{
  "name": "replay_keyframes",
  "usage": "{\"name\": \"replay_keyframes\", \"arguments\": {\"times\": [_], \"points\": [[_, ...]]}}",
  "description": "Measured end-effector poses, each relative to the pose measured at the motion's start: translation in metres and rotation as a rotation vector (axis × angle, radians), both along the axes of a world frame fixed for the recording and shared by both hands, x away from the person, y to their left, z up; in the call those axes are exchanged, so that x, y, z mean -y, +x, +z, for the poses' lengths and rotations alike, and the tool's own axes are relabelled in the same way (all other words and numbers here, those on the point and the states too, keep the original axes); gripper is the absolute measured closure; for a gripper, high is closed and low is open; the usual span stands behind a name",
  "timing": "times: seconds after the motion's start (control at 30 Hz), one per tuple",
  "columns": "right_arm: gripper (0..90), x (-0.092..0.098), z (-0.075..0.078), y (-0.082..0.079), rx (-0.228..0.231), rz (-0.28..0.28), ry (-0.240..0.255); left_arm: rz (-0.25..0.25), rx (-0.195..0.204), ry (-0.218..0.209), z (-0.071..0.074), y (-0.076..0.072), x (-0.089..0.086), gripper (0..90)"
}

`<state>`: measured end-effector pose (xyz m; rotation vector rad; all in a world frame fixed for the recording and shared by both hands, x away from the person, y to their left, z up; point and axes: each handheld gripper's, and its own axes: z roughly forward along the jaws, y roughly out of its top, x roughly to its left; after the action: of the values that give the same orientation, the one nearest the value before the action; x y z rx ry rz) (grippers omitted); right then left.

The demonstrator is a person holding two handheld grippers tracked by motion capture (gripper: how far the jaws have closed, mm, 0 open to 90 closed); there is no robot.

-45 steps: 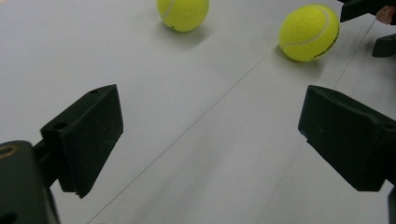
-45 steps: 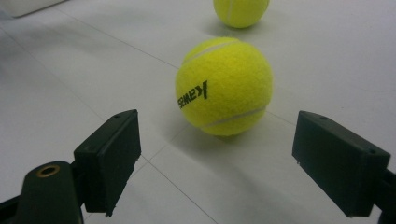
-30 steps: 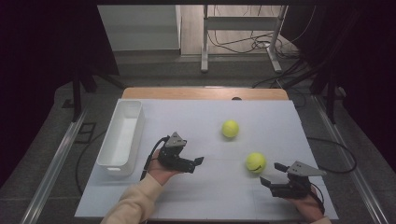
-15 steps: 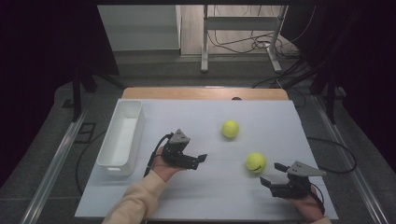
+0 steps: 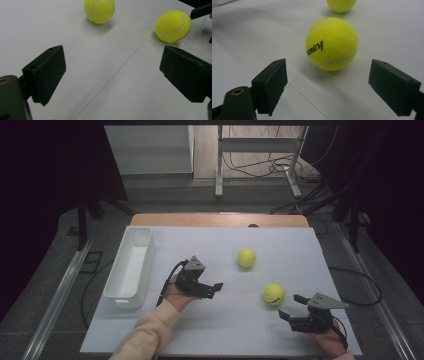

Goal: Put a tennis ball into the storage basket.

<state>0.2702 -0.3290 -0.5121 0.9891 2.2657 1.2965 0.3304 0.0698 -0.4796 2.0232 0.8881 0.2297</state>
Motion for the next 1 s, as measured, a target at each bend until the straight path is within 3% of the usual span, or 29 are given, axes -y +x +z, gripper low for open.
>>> {"name": "replay_keyframes", "arguments": {"times": [0.73, 0.87, 1.0], "points": [[15.9, 0.000, 0.000, 0.000, -0.002, -0.005, 0.000, -0.029, 0.014, 0.015, 0.011, 0.019, 0.027, 7.4], [15.9, 0.000, 0.000, 0.000, -0.003, -0.004, 0.000, -0.029, -0.009, -0.016, 0.011, 0.025, 0.030, 7.7], [15.9, 0.000, 0.000, 0.000, -0.003, -0.004, 0.000, -0.028, -0.013, -0.007, 0.011, 0.028, 0.031, 7.6]]}}
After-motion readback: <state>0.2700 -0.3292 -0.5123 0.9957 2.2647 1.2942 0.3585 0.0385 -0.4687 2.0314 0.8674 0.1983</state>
